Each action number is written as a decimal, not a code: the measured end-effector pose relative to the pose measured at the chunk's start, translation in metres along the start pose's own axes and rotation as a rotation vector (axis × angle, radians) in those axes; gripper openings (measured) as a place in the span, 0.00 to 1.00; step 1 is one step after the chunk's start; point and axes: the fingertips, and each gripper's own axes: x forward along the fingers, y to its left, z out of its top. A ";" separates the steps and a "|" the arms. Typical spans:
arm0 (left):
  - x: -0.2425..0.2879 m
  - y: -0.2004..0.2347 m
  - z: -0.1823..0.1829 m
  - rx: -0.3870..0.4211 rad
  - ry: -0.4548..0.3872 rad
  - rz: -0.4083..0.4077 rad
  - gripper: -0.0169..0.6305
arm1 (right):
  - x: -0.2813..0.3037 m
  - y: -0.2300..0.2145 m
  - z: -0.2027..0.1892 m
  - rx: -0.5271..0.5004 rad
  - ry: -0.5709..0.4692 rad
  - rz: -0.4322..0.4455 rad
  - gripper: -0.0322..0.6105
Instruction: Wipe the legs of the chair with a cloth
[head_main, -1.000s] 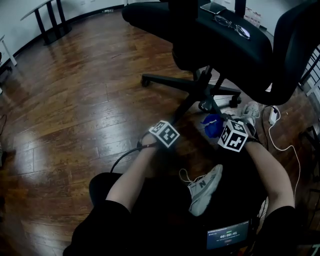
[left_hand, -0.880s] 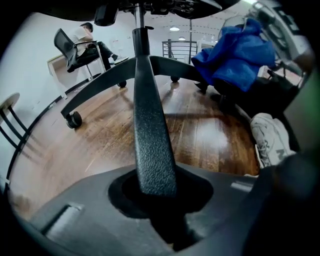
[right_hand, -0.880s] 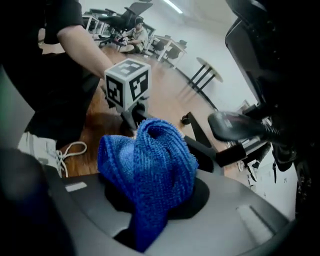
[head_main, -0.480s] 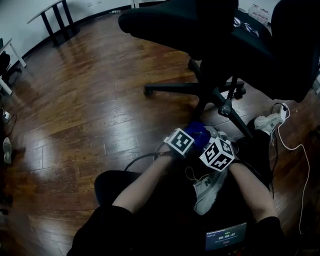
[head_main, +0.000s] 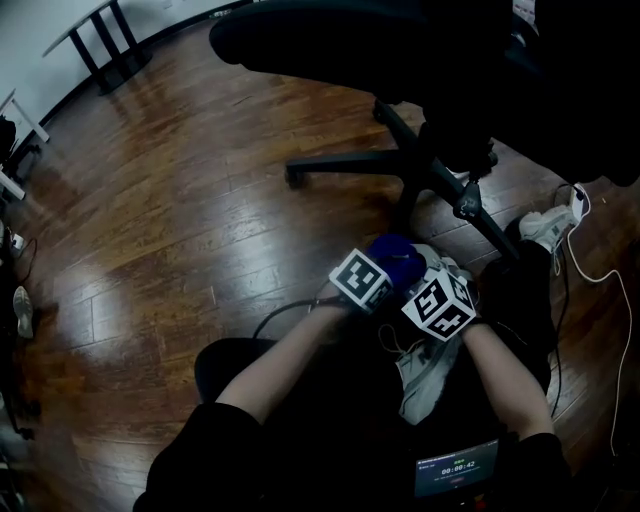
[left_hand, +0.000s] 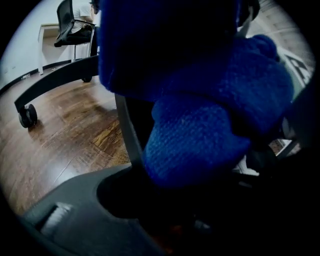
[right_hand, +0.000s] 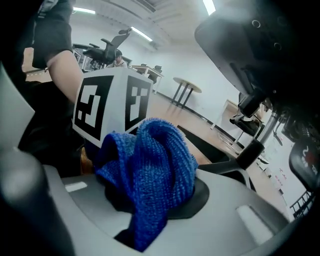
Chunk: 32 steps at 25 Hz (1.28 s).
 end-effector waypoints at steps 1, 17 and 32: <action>-0.001 0.000 -0.001 0.018 0.002 0.009 0.35 | -0.001 -0.002 -0.003 0.005 0.004 -0.005 0.19; -0.006 -0.018 -0.024 0.321 -0.050 0.089 0.92 | -0.009 0.004 0.011 0.087 -0.092 -0.008 0.19; 0.006 -0.070 -0.012 0.436 -0.144 -0.113 0.58 | -0.025 0.015 -0.024 0.117 -0.078 0.025 0.20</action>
